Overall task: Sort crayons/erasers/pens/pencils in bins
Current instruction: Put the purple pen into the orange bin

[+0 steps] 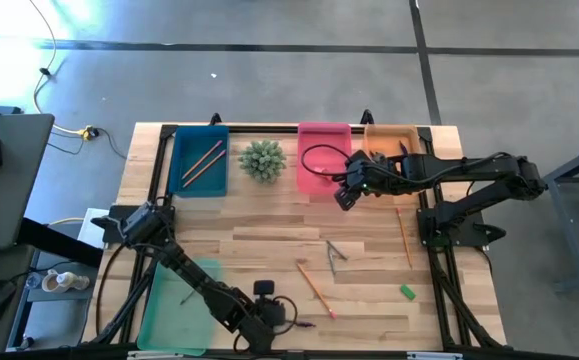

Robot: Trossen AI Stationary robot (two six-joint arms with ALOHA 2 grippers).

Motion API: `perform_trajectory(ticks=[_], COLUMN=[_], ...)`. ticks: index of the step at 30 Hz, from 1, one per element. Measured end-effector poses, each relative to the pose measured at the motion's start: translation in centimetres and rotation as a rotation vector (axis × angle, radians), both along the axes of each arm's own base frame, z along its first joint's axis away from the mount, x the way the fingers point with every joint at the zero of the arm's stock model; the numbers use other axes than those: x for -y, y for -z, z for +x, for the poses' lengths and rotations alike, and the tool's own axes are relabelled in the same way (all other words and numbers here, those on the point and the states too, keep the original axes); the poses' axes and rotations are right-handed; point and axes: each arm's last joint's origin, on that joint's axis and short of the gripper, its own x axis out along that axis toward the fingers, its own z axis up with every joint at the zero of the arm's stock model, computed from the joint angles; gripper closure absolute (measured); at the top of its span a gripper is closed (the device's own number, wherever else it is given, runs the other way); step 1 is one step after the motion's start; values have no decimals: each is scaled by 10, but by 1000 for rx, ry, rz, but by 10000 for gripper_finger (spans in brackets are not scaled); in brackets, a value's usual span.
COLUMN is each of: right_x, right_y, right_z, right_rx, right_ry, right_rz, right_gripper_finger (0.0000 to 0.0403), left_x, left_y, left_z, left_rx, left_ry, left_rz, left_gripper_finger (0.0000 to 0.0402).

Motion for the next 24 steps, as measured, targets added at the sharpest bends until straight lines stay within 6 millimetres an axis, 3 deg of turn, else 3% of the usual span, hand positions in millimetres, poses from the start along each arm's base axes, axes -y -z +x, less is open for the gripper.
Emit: perform_trajectory(ticks=[8, 16, 24], right_x=[0, -2, -6], right_y=[3, 1, -22], right_z=[-4, -6, -13], right_rx=[-47, -61, -65], right_ry=[3, -37, -109], right_rz=[9, 61, 60], right_gripper_finger=[231, 231, 231], left_x=[2, 2, -1], left_y=[1, -1, -6], left_z=[-2, -3, -4], left_rx=[-17, -23, -34], left_ry=[20, 24, 19], left_rz=[-5, -20, -31], left_gripper_finger=[390, 386, 387])
